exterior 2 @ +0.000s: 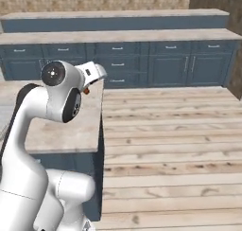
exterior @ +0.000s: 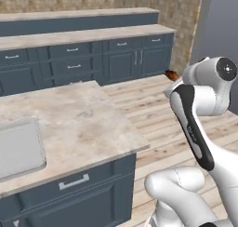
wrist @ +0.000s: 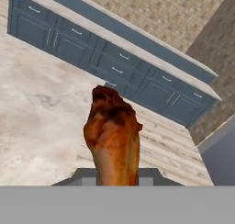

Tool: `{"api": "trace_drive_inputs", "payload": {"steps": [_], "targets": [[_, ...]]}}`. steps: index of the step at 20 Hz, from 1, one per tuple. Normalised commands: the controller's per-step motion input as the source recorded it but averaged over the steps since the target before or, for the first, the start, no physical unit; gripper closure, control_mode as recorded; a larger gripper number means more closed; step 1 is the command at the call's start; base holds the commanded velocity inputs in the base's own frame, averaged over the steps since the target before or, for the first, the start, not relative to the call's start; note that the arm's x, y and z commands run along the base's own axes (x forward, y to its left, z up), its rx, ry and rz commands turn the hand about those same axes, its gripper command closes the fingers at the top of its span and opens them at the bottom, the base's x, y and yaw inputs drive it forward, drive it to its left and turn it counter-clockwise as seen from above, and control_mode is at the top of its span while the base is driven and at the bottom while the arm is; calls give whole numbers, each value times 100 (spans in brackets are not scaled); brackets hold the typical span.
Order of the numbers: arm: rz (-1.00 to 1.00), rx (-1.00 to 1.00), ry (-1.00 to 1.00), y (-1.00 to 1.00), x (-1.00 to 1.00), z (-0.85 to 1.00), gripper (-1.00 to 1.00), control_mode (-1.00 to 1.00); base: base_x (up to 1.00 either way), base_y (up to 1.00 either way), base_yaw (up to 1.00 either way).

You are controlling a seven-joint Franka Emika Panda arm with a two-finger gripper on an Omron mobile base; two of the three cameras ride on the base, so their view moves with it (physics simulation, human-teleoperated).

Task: Place one eggplant and one chicken drumstick in each tupperware on the nearby counter, to pack two identical lunches.

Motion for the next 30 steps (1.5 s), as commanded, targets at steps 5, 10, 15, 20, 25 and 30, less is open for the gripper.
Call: {"api": "trace_drive_inputs", "payload": {"steps": [5, 10, 15, 20, 25, 30], "targets": [[0, 0, 0, 0, 0, 0, 100, 100, -35, 100, 0], [0, 0, 0, 0, 0, 0, 100, 100, -60, 100, 0], [0, 0, 0, 0, 0, 0, 100, 100, -59, 100, 0], [0, 0, 0, 0, 0, 0, 100, 100, -28, 100, 0], [0, 0, 0, 0, 0, 0, 100, 100, 0, 100, 0], [0, 0, 0, 0, 0, 0, 100, 100, 5, 100, 0]]}}
